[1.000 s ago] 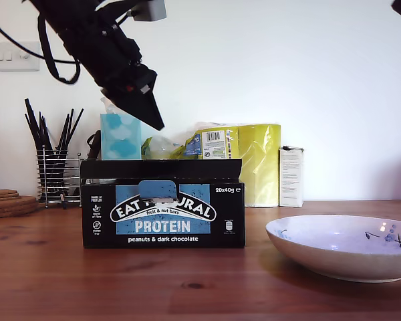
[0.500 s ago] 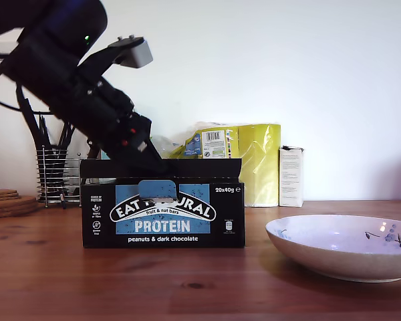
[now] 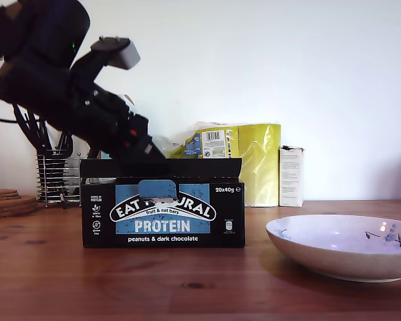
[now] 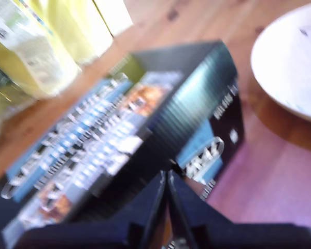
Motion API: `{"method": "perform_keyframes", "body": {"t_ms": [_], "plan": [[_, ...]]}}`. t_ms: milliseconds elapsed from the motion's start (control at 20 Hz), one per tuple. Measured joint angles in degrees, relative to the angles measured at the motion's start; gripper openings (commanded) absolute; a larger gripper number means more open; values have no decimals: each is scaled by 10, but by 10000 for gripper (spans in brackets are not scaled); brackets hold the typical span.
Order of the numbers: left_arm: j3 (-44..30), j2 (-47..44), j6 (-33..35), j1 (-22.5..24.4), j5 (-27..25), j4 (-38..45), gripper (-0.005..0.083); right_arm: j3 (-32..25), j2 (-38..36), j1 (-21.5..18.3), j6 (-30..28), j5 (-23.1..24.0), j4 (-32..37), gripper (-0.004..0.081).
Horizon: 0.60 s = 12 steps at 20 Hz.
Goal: Open the carton box of snackbars
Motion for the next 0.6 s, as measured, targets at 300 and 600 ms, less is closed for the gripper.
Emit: {"method": "perform_keyframes", "body": {"t_ms": [300,600], "plan": [[0,73,-13,-1,1,17,-21,0,0,0,0,2,0,-13],[0,73,-17,0,-15,65,-21,0,3,0,0,2,0,-13]]}}
